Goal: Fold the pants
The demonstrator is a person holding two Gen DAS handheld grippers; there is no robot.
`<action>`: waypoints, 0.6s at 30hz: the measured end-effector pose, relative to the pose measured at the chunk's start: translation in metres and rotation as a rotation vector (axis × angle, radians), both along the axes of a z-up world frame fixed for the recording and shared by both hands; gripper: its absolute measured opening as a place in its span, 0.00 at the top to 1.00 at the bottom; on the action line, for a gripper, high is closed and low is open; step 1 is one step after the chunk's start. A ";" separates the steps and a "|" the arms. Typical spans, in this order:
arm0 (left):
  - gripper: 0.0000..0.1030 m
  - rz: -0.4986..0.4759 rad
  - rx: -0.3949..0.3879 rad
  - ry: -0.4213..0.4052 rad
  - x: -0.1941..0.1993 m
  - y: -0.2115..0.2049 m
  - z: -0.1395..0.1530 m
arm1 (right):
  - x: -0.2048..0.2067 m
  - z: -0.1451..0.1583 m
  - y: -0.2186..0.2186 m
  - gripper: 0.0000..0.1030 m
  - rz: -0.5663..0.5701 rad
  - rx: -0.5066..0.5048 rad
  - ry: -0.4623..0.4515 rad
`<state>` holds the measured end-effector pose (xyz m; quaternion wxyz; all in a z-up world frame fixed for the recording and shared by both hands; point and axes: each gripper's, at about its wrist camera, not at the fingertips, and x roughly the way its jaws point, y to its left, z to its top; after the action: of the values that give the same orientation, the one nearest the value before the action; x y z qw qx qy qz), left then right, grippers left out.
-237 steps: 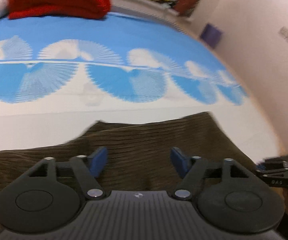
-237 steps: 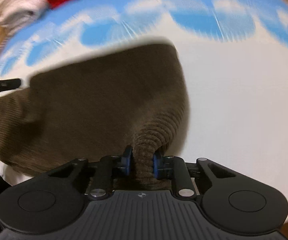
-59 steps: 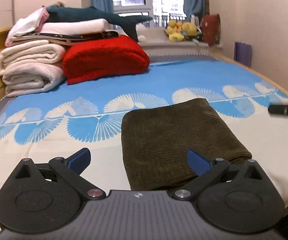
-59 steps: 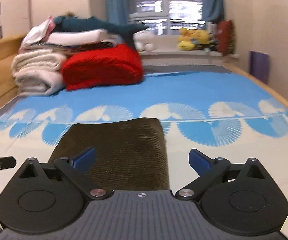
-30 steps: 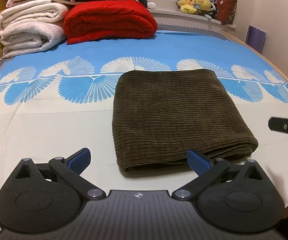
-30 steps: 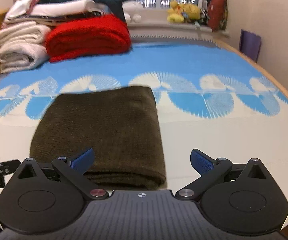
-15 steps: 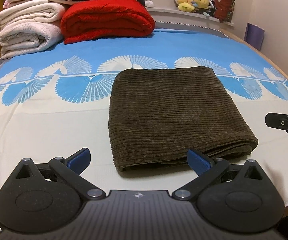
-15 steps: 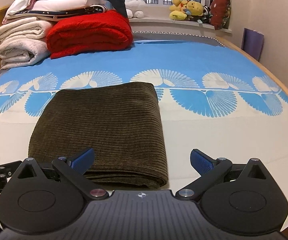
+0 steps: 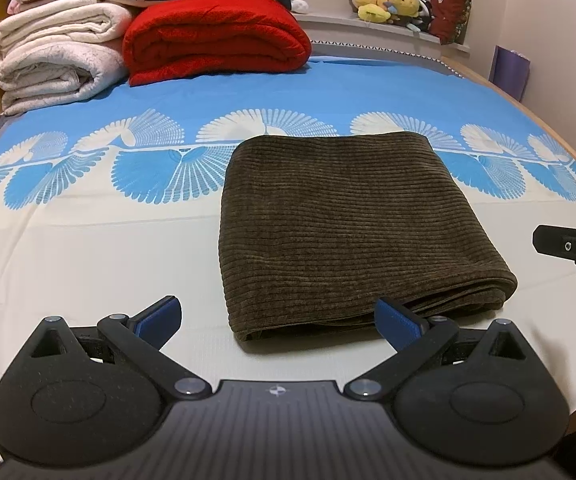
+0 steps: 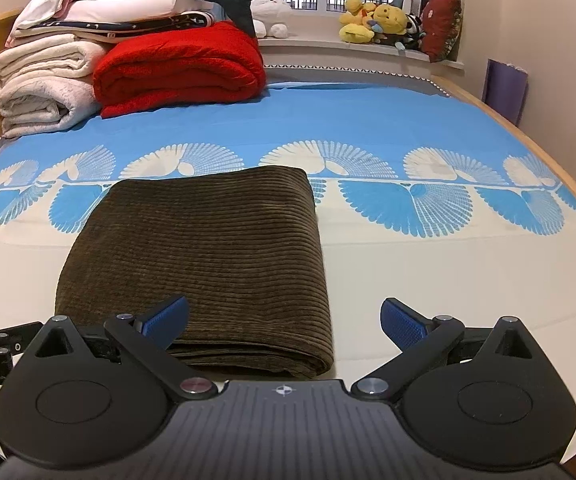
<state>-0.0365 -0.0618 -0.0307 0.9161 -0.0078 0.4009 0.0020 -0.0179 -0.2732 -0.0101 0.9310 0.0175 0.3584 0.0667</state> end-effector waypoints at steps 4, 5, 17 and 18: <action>0.00 -0.003 0.001 -0.002 0.000 0.000 0.000 | 0.000 0.000 0.001 0.02 0.003 -0.004 0.000; 0.00 -0.003 0.002 -0.002 0.000 0.000 0.000 | 0.000 0.000 0.001 0.02 0.003 -0.004 -0.001; 0.00 -0.009 0.003 -0.004 0.000 -0.001 0.000 | 0.000 0.000 0.002 0.02 0.003 -0.005 -0.001; 0.00 -0.009 0.003 -0.004 0.000 -0.001 0.000 | 0.000 0.000 0.002 0.02 0.002 -0.004 -0.001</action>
<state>-0.0365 -0.0623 -0.0310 0.9168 -0.0047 0.3993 -0.0014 -0.0178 -0.2715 -0.0104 0.9312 0.0152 0.3580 0.0671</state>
